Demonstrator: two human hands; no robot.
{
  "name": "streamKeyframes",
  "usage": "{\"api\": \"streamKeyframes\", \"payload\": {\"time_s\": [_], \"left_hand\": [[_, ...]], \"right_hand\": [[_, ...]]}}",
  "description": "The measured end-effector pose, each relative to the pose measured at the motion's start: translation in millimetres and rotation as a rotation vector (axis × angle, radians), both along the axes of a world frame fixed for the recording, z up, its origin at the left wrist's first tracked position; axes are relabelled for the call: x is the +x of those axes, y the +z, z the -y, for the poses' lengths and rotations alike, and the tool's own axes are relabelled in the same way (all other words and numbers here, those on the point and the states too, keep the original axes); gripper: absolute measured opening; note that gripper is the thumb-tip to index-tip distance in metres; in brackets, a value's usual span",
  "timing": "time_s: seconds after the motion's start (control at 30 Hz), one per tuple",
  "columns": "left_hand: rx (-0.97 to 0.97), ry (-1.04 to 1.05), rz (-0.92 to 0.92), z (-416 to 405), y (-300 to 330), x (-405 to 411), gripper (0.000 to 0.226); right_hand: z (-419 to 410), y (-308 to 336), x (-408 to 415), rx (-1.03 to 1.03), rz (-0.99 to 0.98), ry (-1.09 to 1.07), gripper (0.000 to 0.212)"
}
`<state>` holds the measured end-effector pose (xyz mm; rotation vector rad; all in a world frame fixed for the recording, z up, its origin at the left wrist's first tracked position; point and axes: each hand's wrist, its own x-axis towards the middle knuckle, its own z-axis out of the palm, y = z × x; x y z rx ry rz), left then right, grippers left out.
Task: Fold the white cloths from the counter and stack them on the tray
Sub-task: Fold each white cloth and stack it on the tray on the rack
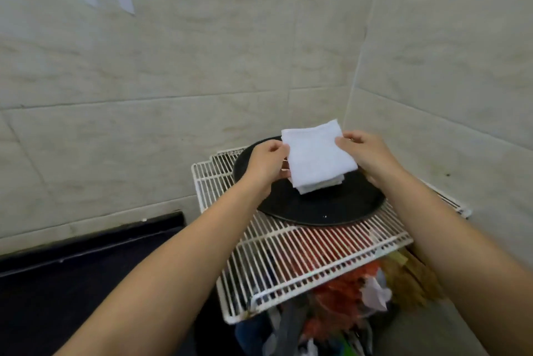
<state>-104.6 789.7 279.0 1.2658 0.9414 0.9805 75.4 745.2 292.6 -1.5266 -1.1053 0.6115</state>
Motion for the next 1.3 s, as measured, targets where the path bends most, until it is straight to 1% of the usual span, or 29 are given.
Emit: {"api": "streamKeyframes", "payload": {"time_s": [0.13, 0.2, 0.33, 0.53, 0.67, 0.73, 0.87, 0.97, 1.1, 1.2, 1.3], "left_hand": [[-0.027, 0.131, 0.000, -30, 12, 36, 0.024], [-0.083, 0.147, -0.010, -40, 14, 44, 0.022], [-0.122, 0.179, -0.081, -53, 4, 55, 0.022], [-0.127, 0.240, -0.163, -59, -9, 58, 0.022], [-0.094, 0.261, -0.187, -59, -9, 54, 0.027], [-0.083, 0.274, -0.195, -60, -9, 49, 0.025], [-0.071, 0.332, -0.192, -52, -10, 20, 0.021], [-0.042, 0.361, -0.183, -29, -12, -23, 0.019], [0.004, 0.471, -0.197, 29, -20, -123, 0.015], [-0.002, 0.632, -0.291, 99, -38, -231, 0.015], [-0.043, 0.809, -0.404, 187, -62, -348, 0.015]], "right_hand": [[-49, 16, 41, -0.040, 0.087, 0.101, 0.011], [-68, 14, 53, -0.081, 0.114, 0.139, 0.012], [-86, -3, 69, -0.182, 0.151, 0.201, 0.006], [-96, -19, 74, -0.178, 0.114, 0.246, 0.020], [-101, -24, 74, -0.181, 0.113, 0.225, 0.025], [-98, -19, 74, -0.155, 0.128, 0.167, 0.029], [-83, 10, 55, 0.012, 0.317, 0.029, 0.030], [-71, 26, 3, 0.174, 0.423, 0.086, 0.027], [-48, 21, -123, 0.294, 0.514, 0.315, 0.021], [-15, -8, -245, 0.298, 0.570, 0.557, 0.020], [38, -49, -371, 0.268, 0.595, 0.780, 0.018]]}}
